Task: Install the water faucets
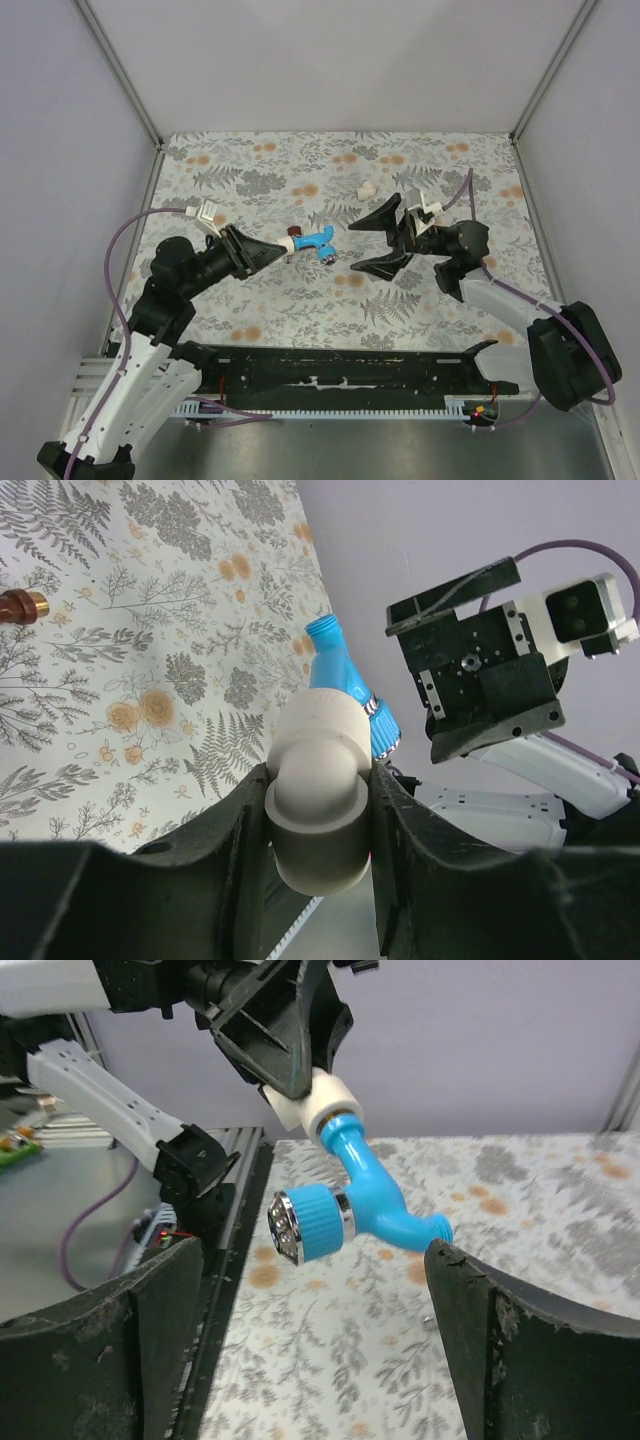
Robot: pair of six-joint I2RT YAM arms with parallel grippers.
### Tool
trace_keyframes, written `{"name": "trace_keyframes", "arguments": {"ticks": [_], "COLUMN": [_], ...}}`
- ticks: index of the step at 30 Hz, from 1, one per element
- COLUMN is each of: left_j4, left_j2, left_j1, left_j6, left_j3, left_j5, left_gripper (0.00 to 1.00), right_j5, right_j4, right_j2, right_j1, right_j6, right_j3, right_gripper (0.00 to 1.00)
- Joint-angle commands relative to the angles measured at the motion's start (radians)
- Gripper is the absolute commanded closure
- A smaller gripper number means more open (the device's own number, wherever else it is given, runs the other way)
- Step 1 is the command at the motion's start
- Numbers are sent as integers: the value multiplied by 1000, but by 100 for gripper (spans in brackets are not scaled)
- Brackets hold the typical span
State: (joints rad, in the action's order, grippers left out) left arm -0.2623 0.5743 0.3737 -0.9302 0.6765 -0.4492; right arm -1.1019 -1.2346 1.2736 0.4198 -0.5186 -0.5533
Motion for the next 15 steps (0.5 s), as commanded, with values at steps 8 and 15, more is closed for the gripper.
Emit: {"name": "trace_keyframes", "arguments": {"ticks": [8, 15], "left_j4": [153, 212], "left_j2": [28, 70], "left_j1": [2, 2], "left_j6": [-134, -179], "left_j3": [46, 60], "left_j5": [-131, -224], "left_gripper": [98, 98], "right_j5": [264, 292], "right_j4": [799, 879], "right_j2": [-339, -349], "right_j1": [186, 224], "right_j6": [870, 937], "right_j3": [-69, -89], "right_gripper": [2, 2]}}
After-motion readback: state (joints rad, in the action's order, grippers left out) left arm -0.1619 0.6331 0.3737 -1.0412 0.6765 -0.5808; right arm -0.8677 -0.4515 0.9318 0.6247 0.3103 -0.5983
